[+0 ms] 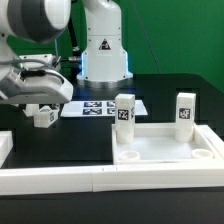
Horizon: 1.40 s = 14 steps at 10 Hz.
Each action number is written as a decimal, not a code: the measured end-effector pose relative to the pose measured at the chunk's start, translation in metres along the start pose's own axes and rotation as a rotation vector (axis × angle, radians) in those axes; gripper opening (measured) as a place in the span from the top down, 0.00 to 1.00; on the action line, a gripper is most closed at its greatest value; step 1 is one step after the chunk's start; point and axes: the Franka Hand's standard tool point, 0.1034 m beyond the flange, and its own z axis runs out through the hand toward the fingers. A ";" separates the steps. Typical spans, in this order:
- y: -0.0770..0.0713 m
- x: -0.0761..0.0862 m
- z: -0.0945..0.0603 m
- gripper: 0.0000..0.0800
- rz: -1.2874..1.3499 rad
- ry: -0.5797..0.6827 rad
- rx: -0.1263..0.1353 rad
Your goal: Assemble square table
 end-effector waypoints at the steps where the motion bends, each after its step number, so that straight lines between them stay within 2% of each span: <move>1: -0.001 0.002 0.003 0.19 -0.001 -0.018 -0.002; 4: 0.000 0.002 0.004 0.19 0.001 -0.017 -0.002; 5: 0.001 0.002 0.007 0.19 0.009 -0.025 -0.002; 7: 0.008 0.009 0.022 0.19 0.031 -0.066 -0.007; 10: 0.009 0.011 0.025 0.19 0.032 -0.069 -0.008; 11: 0.009 0.011 0.025 0.31 0.032 -0.069 -0.009; 12: 0.009 0.011 0.025 0.48 0.032 -0.069 -0.009; 13: 0.009 0.010 0.025 0.48 0.032 -0.069 -0.009; 14: 0.009 0.010 0.025 0.64 0.032 -0.069 -0.009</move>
Offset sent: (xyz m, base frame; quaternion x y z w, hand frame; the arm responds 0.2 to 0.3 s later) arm 0.0000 0.0000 0.0000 0.0000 0.0000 0.0000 1.0000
